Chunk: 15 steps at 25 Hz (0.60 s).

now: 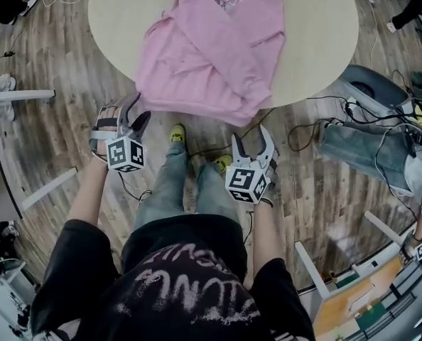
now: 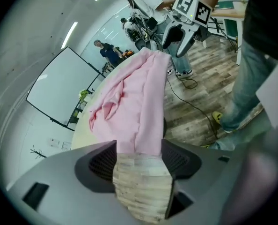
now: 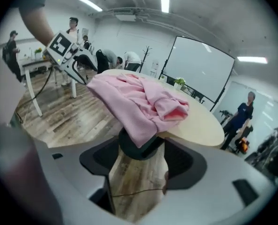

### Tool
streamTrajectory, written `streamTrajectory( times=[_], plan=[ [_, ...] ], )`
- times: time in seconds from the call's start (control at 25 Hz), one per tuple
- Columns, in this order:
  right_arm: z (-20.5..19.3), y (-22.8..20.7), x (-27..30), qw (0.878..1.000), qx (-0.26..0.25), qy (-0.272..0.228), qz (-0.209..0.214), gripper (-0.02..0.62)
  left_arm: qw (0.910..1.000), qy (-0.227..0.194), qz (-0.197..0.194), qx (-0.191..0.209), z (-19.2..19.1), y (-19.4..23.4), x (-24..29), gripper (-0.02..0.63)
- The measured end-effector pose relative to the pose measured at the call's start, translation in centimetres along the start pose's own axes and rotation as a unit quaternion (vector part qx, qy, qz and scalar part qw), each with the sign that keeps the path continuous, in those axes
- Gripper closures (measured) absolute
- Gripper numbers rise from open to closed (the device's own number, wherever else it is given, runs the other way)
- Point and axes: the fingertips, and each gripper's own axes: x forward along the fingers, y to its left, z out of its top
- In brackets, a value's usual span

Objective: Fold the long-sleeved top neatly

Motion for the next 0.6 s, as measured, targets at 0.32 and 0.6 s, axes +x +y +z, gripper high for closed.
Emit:
streamTrajectory(
  times=[0.32,0.6],
  plan=[
    [1.0,1.1,2.0,0.969,-0.213,0.020,-0.126,0.285,0.9976,-0.056,0.018,0.035,-1.7,-0.9,1.5,0.262],
    [0.9,0.6,2.2,0.971,-0.177,-0.004,-0.161,0.329,0.9948,-0.045,0.092,-0.002,-1.5,-0.7,2.0,0.246]
  ],
)
